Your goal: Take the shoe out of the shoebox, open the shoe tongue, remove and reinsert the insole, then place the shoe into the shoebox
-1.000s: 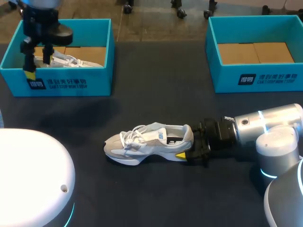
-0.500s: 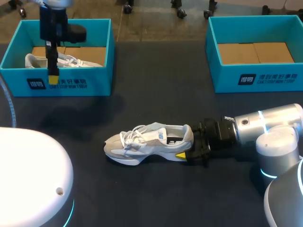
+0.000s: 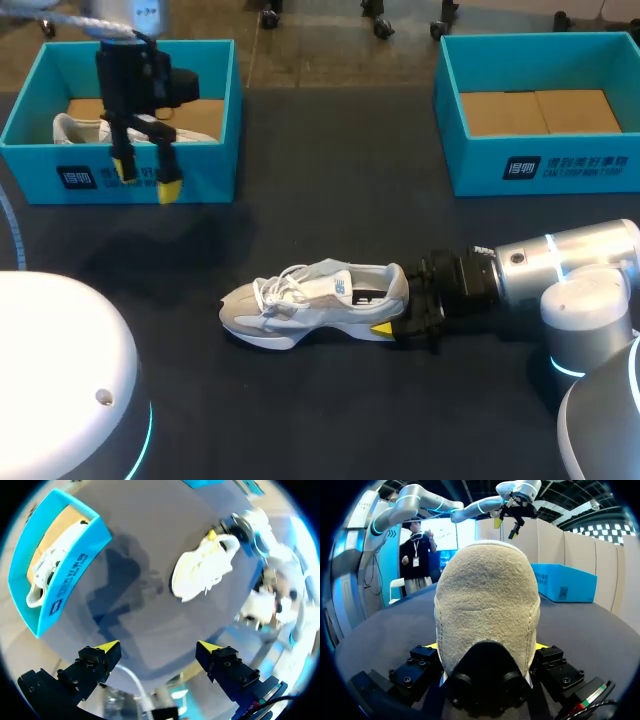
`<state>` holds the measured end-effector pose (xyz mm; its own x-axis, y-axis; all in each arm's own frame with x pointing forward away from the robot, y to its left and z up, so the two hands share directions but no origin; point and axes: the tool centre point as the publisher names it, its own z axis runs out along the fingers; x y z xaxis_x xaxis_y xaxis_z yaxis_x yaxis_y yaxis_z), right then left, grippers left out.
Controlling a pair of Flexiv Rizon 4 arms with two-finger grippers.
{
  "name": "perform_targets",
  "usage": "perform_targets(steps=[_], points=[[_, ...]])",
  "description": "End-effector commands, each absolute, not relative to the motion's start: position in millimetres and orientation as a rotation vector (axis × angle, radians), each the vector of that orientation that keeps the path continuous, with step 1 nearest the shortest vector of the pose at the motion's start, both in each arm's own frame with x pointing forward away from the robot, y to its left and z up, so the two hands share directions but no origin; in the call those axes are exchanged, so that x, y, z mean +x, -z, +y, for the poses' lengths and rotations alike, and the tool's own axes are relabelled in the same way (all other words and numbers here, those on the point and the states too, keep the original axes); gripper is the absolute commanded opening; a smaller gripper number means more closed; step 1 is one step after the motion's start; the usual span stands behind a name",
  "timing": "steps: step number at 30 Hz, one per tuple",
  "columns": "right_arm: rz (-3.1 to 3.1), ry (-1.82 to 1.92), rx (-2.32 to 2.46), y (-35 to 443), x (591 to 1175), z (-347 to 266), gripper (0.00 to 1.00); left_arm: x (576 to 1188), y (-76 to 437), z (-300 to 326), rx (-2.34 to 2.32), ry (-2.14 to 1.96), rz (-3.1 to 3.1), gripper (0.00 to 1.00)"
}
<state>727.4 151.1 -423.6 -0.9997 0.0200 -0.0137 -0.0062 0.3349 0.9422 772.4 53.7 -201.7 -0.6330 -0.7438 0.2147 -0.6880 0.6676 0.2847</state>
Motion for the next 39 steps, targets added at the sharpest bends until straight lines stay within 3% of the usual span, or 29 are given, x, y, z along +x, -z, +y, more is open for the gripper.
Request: perform_targets(steps=[1,9,16,26,39], points=[[2.553,-1.792,0.014,426,727,155,0.0,764,208,47,2.5,0.13,-1.86,1.0],[2.553,-1.792,0.014,426,727,155,0.0,763,209,45,2.518,0.112,-1.843,1.0],[2.553,-1.792,0.014,426,727,155,0.0,728,229,4,2.714,0.049,-1.621,1.0],[2.553,-1.792,0.014,426,727,155,0.0,728,240,-60,2.755,0.144,-1.414,1.0],[2.553,-1.792,0.014,426,727,155,0.0,728,240,-60,2.755,0.144,-1.414,1.0]])
